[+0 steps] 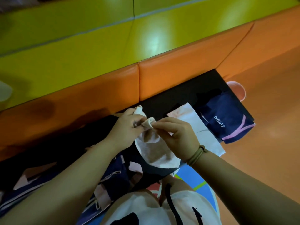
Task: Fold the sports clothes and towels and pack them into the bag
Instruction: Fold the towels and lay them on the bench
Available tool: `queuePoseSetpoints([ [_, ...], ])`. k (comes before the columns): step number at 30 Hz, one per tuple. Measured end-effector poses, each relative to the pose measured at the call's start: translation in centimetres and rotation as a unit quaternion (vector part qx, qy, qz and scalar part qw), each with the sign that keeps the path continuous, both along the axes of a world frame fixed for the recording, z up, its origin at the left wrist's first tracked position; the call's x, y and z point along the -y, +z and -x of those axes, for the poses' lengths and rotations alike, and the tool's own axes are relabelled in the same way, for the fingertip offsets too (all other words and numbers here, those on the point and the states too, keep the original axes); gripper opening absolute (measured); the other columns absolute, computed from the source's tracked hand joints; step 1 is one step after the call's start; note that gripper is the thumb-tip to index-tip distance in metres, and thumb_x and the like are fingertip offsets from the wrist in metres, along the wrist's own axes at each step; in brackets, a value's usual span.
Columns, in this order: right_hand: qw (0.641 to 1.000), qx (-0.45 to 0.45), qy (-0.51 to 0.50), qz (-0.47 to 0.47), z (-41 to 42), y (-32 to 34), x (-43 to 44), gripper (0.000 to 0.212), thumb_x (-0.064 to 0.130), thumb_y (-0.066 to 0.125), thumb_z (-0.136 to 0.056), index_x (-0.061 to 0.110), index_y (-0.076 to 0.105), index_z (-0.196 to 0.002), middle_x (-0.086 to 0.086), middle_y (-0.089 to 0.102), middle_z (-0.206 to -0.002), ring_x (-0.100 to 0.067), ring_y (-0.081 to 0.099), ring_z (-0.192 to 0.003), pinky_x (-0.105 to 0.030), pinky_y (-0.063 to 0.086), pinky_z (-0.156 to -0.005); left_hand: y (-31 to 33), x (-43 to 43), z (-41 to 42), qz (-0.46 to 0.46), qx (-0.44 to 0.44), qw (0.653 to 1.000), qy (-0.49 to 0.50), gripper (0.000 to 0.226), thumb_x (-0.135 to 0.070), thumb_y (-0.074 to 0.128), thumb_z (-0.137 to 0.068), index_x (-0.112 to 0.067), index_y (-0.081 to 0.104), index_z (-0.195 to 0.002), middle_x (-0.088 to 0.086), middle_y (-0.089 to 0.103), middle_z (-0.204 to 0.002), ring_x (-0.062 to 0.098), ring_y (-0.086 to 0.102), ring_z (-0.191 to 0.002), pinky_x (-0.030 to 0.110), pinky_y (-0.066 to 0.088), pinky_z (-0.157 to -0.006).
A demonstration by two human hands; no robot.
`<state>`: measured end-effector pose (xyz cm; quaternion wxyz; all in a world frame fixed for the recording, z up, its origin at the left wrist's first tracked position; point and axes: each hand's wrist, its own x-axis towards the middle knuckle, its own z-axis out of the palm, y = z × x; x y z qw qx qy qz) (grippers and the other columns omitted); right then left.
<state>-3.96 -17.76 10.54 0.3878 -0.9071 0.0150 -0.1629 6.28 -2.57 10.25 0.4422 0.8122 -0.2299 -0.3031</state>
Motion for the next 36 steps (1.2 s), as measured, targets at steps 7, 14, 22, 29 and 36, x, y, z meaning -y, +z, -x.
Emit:
queuePoseSetpoints([
  [7,0.924,-0.341,-0.127,-0.114,1.5,0.8,2.9,0.05,0.051,0.054,-0.087,0.004,0.065,-0.102,-0.008,0.067,-0.095,-0.02,0.062,-0.087,-0.037,0.05,-0.085,2.7,-1.8,0.2,0.056,0.045,0.997,0.001,0.021,-0.008,0.071,-0.08,-0.027,0.07,-0.074,-0.013,0.056,-0.097,-0.003,0.054,-0.089,0.003,0.038,-0.071],
  [14,0.762,-0.501,-0.107,-0.395,-0.1,-0.1,1.9,0.067,0.064,0.066,-0.07,0.004,0.062,-0.099,-0.008,0.07,-0.092,-0.026,0.067,-0.089,-0.047,0.054,-0.086,5.0,-2.9,0.0,0.117,0.056,0.991,-0.034,0.046,0.004,0.065,-0.067,-0.04,0.072,-0.075,-0.02,0.059,-0.104,0.001,0.059,-0.097,0.017,0.048,-0.08],
  [22,0.713,-0.47,-0.018,-0.52,-1.1,1.9,0.3,0.033,0.019,0.07,-0.078,0.0,0.067,-0.105,-0.006,0.068,-0.084,-0.022,0.058,-0.083,-0.045,0.045,-0.098,5.4,-4.2,-0.5,0.122,0.076,0.989,-0.032,0.047,0.017,0.065,-0.068,-0.028,0.074,-0.078,-0.013,0.063,-0.104,0.002,0.06,-0.099,0.014,0.046,-0.082],
  [29,0.696,-0.475,-0.014,-0.538,-1.4,2.1,-1.9,0.058,0.043,0.069,-0.08,0.0,0.062,-0.117,-0.014,0.065,-0.115,-0.027,0.062,-0.108,-0.045,0.045,-0.101,5.8,-3.6,0.2,0.142,0.116,0.982,-0.044,0.043,0.016,0.067,-0.072,-0.024,0.073,-0.088,-0.014,0.062,-0.106,0.003,0.06,-0.101,0.014,0.045,-0.085],
  [36,0.71,-0.389,-0.049,-0.585,-1.5,3.3,-1.2,0.006,0.011,0.062,-0.087,0.014,0.066,-0.09,-0.009,0.064,-0.095,-0.024,0.061,-0.088,-0.044,0.052,-0.089,5.4,-4.0,0.2,0.133,0.128,0.983,-0.013,0.053,0.014,0.064,-0.07,-0.037,0.073,-0.085,-0.031,0.061,-0.103,-0.004,0.059,-0.099,0.009,0.044,-0.084],
])
